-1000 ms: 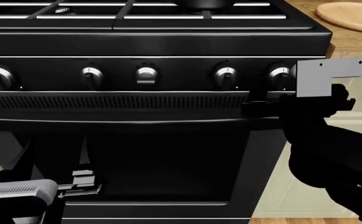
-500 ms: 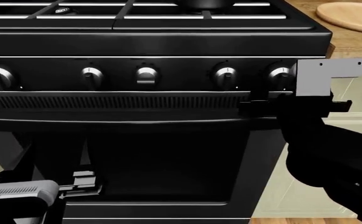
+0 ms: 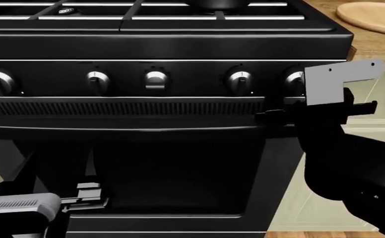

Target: Frozen meat rests on a plate on the counter. Retrieve the meat and place it in a pot on a burner. Then turn the burner on.

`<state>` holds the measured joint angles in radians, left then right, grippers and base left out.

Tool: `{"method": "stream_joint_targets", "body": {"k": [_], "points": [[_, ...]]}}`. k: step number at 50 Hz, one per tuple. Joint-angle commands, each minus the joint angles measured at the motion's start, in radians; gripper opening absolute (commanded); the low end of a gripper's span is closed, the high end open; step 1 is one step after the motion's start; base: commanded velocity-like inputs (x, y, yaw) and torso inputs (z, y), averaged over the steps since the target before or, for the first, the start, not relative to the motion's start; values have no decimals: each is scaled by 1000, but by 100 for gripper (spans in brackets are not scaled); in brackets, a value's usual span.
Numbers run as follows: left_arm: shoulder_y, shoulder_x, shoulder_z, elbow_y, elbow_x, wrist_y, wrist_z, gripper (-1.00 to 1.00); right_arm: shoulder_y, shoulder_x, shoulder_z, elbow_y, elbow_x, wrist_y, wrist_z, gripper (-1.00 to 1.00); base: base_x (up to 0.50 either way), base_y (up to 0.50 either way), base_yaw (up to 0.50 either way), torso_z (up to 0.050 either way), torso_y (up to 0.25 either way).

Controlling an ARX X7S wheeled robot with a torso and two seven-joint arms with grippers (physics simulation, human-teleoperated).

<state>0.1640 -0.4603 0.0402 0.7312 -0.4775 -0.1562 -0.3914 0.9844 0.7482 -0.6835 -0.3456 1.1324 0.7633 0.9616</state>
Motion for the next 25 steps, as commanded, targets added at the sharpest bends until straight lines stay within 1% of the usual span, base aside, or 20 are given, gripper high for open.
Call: {"method": "stream_joint_targets", "body": {"k": [1, 25], "points": [[2, -4, -2, 5, -7, 2, -2, 100, 86, 12, -43, -34, -157, 86, -37, -100, 0, 0, 5, 0, 0], [18, -14, -4, 39, -30, 4, -9, 100, 167, 33, -147, -88, -231, 214, -45, -100, -1, 1, 1, 0, 4]]}}
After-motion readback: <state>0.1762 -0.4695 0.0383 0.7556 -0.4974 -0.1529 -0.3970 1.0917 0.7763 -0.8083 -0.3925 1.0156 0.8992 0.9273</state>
